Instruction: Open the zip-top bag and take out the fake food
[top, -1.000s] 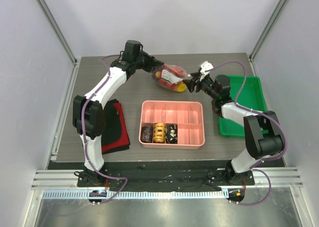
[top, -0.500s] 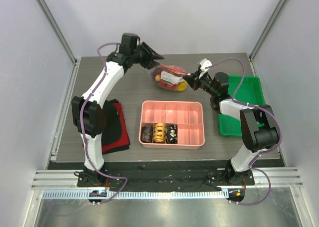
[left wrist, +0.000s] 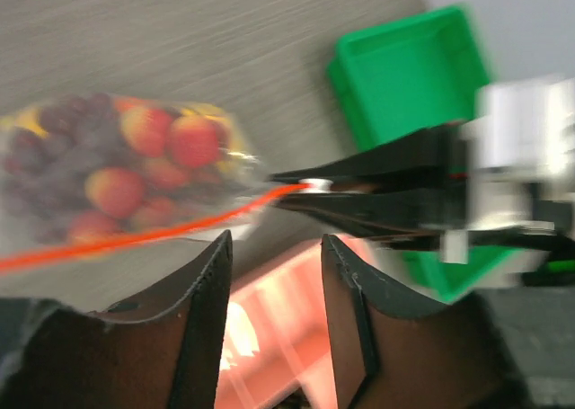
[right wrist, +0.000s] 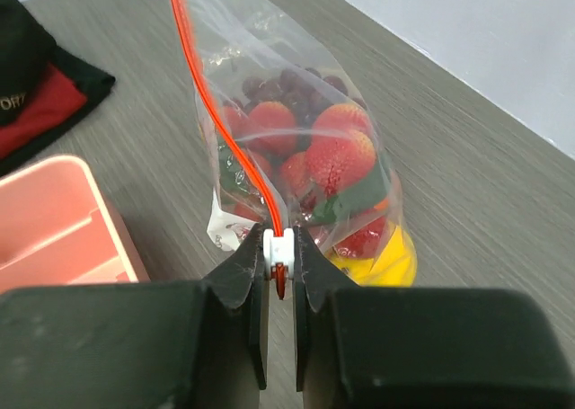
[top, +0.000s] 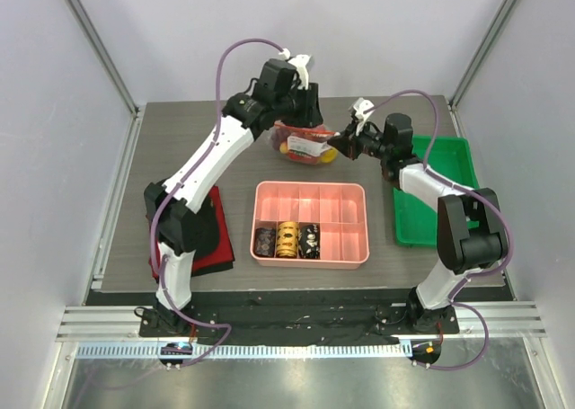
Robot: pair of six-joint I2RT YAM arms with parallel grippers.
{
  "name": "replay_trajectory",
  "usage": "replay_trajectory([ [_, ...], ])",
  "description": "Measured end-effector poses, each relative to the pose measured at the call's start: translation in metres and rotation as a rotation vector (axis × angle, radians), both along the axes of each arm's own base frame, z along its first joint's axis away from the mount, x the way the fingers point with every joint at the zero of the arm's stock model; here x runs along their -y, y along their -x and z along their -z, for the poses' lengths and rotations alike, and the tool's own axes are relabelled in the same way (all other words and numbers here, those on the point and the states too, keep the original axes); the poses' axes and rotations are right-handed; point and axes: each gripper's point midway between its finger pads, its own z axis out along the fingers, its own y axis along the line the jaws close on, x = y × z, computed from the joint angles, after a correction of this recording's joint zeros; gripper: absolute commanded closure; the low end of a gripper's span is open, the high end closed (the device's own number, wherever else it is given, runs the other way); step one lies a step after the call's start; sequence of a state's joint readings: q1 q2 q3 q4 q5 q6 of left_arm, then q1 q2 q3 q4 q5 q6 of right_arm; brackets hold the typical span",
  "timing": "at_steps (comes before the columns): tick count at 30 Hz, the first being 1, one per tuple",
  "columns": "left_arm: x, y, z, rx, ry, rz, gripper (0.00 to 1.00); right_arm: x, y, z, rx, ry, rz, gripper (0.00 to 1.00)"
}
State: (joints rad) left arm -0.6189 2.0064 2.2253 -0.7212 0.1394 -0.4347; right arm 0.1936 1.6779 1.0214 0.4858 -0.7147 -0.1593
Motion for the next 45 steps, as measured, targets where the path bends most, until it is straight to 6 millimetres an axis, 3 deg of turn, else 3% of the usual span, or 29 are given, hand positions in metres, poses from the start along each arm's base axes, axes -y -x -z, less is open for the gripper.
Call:
replay_trajectory([
  [4, -0.009, -0.009, 0.039, 0.068, -0.137, 0.055, 0.48, 0.005, 0.0, -0.002, -0.017, 0.04, -0.049, 0.99],
  [7, -0.021, 0.001, 0.066, 0.118, -0.247, 0.163, 0.46, 0.005, -0.001, -0.005, -0.028, 0.04, -0.114, 0.99],
  [9, -0.022, 0.007, 0.074, 0.161, -0.301, 0.262, 0.46, 0.004, -0.002, -0.005, -0.045, 0.034, -0.156, 0.99],
  [12, -0.016, 0.012, 0.07, 0.221, -0.331, 0.38, 0.44, 0.001, -0.005, -0.004, -0.067, 0.028, -0.21, 0.99],
  [19, 0.011, -0.002, 0.035, 0.381, -0.295, 0.521, 0.45, -0.003, -0.002, -0.006, -0.09, 0.026, -0.276, 0.99],
  [23, 0.017, -0.005, 0.046, 0.383, -0.287, 0.571, 0.48, -0.004, 0.0, -0.005, -0.098, 0.028, -0.287, 0.99],
  [26, 0.026, -0.01, 0.065, 0.359, -0.273, 0.609, 0.65, -0.004, 0.001, -0.004, -0.1, 0.027, -0.291, 0.98],
  [27, 0.028, -0.012, 0.074, 0.343, -0.271, 0.616, 0.82, -0.004, 0.001, -0.004, -0.1, 0.027, -0.291, 0.98],
  [29, 0.03, -0.016, 0.091, 0.311, -0.275, 0.618, 0.88, -0.004, 0.001, -0.004, -0.1, 0.027, -0.292, 0.93],
  [30, 0.031, -0.019, 0.1, 0.298, -0.282, 0.612, 0.99, -0.004, 0.001, -0.004, -0.102, 0.028, -0.289, 0.9],
  [33, 0.033, -0.026, 0.112, 0.28, -0.286, 0.59, 1.0, -0.002, -0.002, -0.001, -0.112, 0.038, -0.266, 0.71],
  [37, 0.034, -0.035, 0.109, 0.3, -0.276, 0.541, 1.0, 0.001, -0.008, 0.001, -0.1, 0.031, -0.222, 0.69],
  [40, 0.033, -0.034, 0.116, 0.291, -0.255, 0.518, 1.0, 0.001, -0.007, 0.008, -0.112, 0.004, -0.197, 0.76],
  [41, 0.032, -0.033, 0.118, 0.284, -0.248, 0.516, 1.0, 0.001, -0.007, 0.01, -0.116, -0.002, -0.193, 0.81],
  [42, 0.032, -0.032, 0.121, 0.274, -0.24, 0.515, 1.0, 0.001, -0.006, 0.012, -0.123, -0.014, -0.189, 0.96],
  [44, 0.032, -0.031, 0.122, 0.263, -0.224, 0.513, 0.99, 0.0, -0.006, 0.012, -0.123, -0.032, -0.182, 0.99],
  [45, 0.032, -0.031, 0.123, 0.257, -0.219, 0.513, 0.83, 0.0, -0.007, 0.01, -0.122, -0.041, -0.18, 0.98],
])
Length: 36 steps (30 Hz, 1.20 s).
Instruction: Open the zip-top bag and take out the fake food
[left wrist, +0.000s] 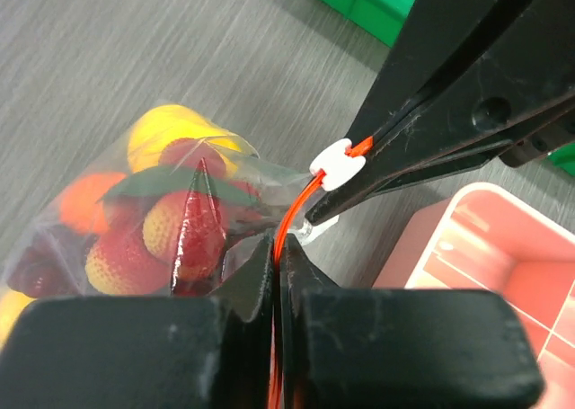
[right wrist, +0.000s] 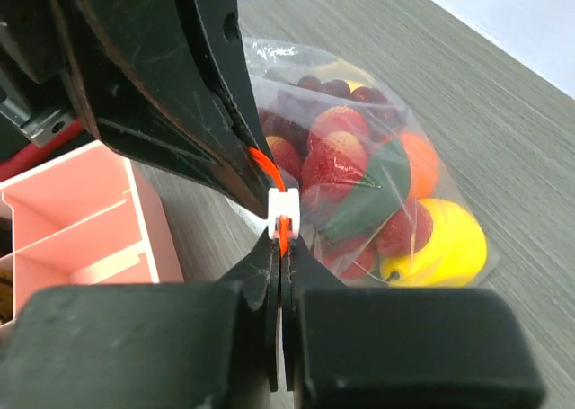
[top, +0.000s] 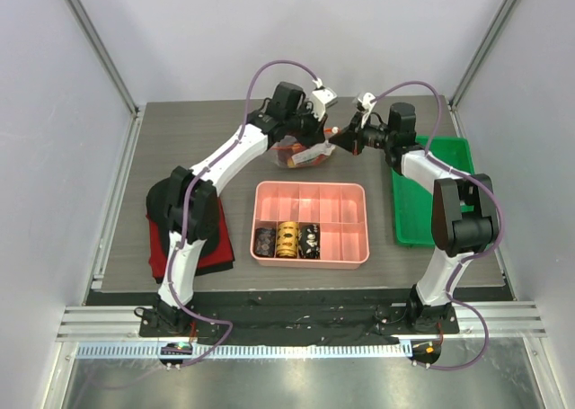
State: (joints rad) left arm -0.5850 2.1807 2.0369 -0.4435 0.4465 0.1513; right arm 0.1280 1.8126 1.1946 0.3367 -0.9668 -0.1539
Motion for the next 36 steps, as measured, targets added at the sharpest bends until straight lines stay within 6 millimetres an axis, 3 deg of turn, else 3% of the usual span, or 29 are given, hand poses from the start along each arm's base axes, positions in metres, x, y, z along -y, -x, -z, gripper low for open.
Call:
replay_trajectory([
  [2, 0.0, -0.001, -0.002, -0.005, 0.017, -0.004, 0.61, 0.0, -0.002, -0.003, 0.001, -0.011, 0.007, 0.99],
  [3, 0.0, -0.001, -0.005, -0.001, 0.024, -0.005, 0.54, -0.001, -0.002, -0.005, 0.008, -0.016, 0.008, 0.99],
  [4, 0.001, 0.0, -0.007, -0.003, 0.037, -0.002, 0.54, -0.001, -0.003, -0.007, 0.014, -0.019, 0.008, 0.99],
  [14, 0.018, 0.003, -0.07, 0.016, 0.238, 0.111, 0.75, -0.003, -0.001, -0.012, 0.025, -0.035, -0.013, 0.99],
  [18, 0.025, 0.003, -0.087, 0.026, 0.292, 0.156, 0.76, -0.004, 0.001, -0.01, 0.016, -0.031, -0.022, 0.98],
  [23, 0.028, 0.005, -0.08, 0.001, 0.301, 0.187, 0.63, -0.005, 0.002, -0.012, 0.013, -0.031, -0.034, 0.99],
  [25, 0.028, 0.008, -0.076, -0.011, 0.296, 0.198, 0.62, -0.005, 0.001, -0.015, 0.019, -0.032, -0.036, 0.98],
  [28, 0.027, 0.01, -0.072, -0.009, 0.283, 0.212, 0.64, -0.005, 0.0, -0.018, 0.024, -0.035, -0.036, 0.99],
  [32, 0.025, 0.011, -0.061, -0.012, 0.257, 0.219, 0.74, -0.005, 0.001, -0.016, 0.012, -0.04, -0.04, 0.98],
  [36, 0.023, 0.012, -0.053, -0.017, 0.236, 0.221, 0.75, -0.004, 0.001, -0.014, 0.005, -0.042, -0.041, 0.99],
])
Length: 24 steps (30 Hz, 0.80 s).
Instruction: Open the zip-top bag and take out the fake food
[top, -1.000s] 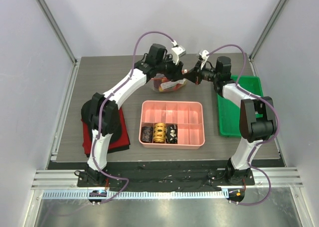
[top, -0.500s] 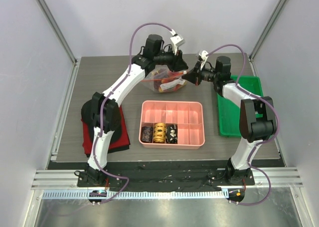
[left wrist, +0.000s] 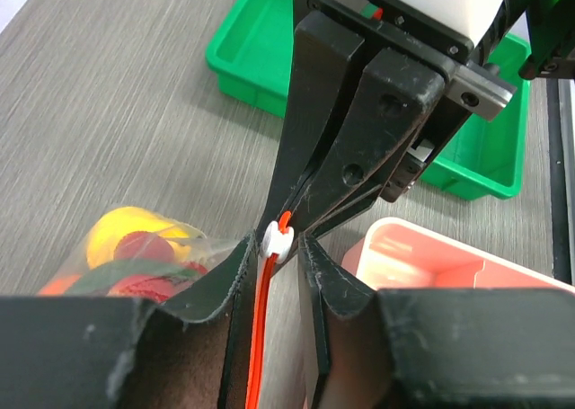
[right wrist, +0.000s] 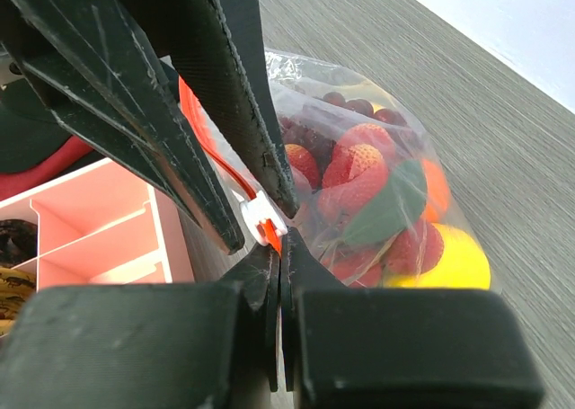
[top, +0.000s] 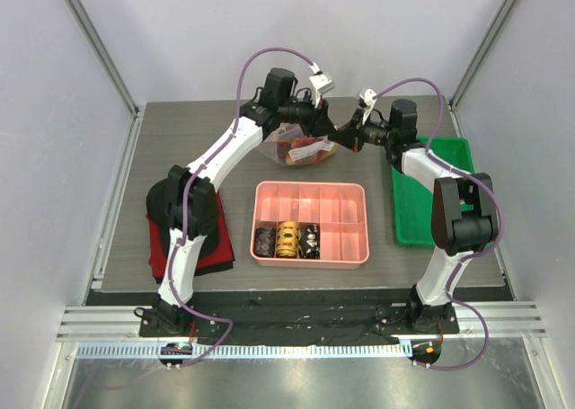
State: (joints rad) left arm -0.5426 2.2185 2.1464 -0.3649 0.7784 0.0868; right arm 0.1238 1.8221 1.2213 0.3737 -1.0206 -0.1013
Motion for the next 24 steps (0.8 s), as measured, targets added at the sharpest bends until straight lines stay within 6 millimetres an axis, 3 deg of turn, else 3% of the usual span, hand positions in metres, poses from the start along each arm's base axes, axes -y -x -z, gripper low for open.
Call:
replay_trajectory([
  [6, -0.001, 0.001, 0.002, -0.002, -0.007, 0.003, 0.75, 0.0, 0.001, 0.0, -0.002, -0.002, -0.003, 0.99],
  [14, 0.0, 0.001, 0.002, -0.009, -0.003, -0.001, 1.0, 0.0, 0.001, 0.0, -0.003, -0.003, -0.005, 0.99],
  [24, -0.01, -0.008, 0.013, 0.026, -0.035, -0.079, 1.0, 0.007, -0.01, 0.004, -0.045, -0.004, 0.086, 0.99],
])
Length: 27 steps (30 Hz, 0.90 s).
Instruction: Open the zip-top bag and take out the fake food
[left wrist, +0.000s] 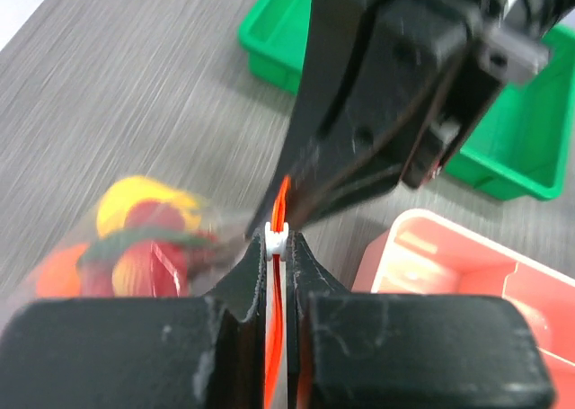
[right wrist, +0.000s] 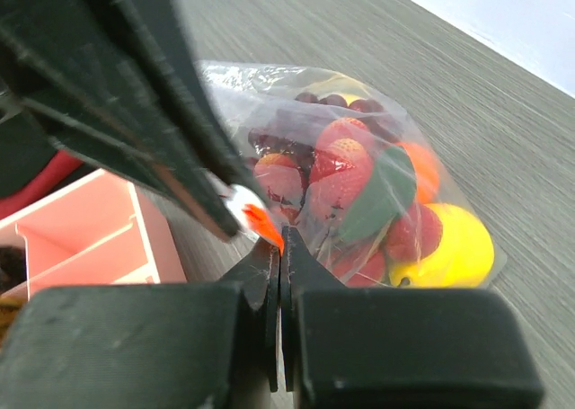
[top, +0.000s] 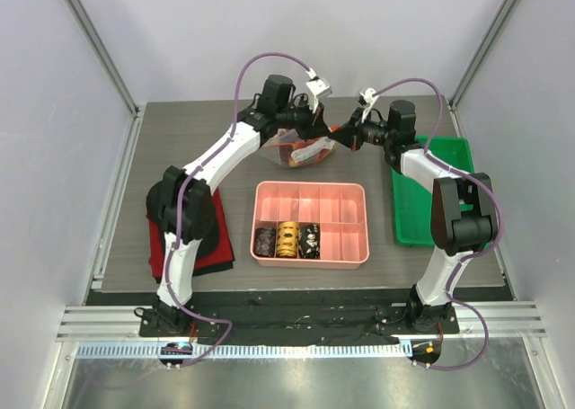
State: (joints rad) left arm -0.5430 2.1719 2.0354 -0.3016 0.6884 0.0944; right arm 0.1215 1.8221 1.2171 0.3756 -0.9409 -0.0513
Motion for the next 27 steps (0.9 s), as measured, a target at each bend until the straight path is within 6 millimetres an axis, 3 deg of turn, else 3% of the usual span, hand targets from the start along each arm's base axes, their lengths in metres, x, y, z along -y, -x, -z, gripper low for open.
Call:
replay_trajectory([
  [8, -0.038, 0.007, 0.013, 0.001, -0.092, -0.12, 1.0, 0.011, -0.015, -0.003, -0.035, -0.039, 0.121, 0.99],
  [16, -0.092, 0.018, 0.027, -0.098, -0.182, -0.321, 1.0, 0.024, -0.026, 0.001, -0.048, -0.036, 0.207, 0.99],
  [21, -0.123, 0.046, 0.035, -0.204, -0.206, -0.442, 1.0, 0.025, -0.027, 0.001, -0.049, -0.035, 0.211, 0.99],
  [27, -0.147, 0.068, 0.035, -0.269, -0.238, -0.54, 1.0, 0.027, -0.032, 0.002, -0.045, -0.03, 0.213, 0.98],
])
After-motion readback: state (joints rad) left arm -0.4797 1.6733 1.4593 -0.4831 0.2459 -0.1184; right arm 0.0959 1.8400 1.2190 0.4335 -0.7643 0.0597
